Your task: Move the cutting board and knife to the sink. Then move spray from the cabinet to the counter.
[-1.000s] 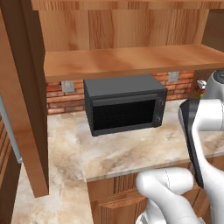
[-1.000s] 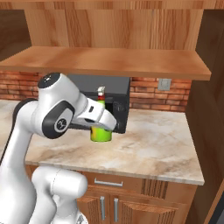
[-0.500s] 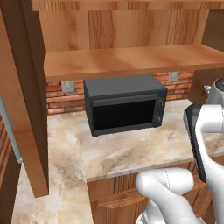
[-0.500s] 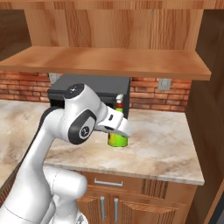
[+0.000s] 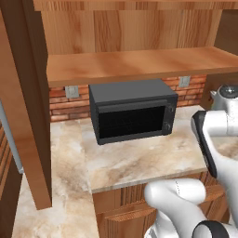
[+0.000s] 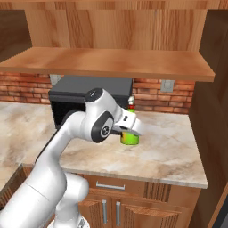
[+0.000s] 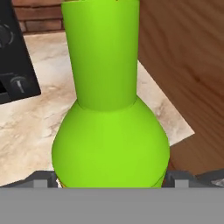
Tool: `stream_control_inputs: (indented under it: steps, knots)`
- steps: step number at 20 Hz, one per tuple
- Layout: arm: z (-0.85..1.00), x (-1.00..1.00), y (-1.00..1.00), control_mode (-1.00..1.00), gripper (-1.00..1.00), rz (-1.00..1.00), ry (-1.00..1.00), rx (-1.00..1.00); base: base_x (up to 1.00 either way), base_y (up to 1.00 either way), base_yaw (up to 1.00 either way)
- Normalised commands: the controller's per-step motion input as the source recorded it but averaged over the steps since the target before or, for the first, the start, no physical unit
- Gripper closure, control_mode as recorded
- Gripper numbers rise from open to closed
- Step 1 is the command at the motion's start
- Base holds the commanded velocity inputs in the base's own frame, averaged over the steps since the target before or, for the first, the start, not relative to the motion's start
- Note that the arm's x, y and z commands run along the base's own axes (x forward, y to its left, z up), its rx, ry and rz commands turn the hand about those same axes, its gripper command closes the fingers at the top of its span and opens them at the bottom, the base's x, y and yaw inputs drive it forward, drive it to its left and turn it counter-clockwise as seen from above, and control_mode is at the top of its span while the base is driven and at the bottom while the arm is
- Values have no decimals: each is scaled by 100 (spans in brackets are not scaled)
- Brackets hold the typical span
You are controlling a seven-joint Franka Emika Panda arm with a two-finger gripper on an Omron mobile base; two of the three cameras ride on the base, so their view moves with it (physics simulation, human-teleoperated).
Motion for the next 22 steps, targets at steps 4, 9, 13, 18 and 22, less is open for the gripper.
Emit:
stream_control_inputs:
  steps: [4,9,13,18,22]
  knots:
    - [-31,54,-25,-100,100,0,0,1,0,0,0]
    - [-32,48,-27,-100,100,0,0,0,0,0,0]
    - [-32,38,-26,-100,100,0,0,0,0,0,0]
    - [-25,20,-27,-100,100,-7,0,0,0,0,0]
    - [-11,3,-25,-100,100,-15,0,7,0,0,0]
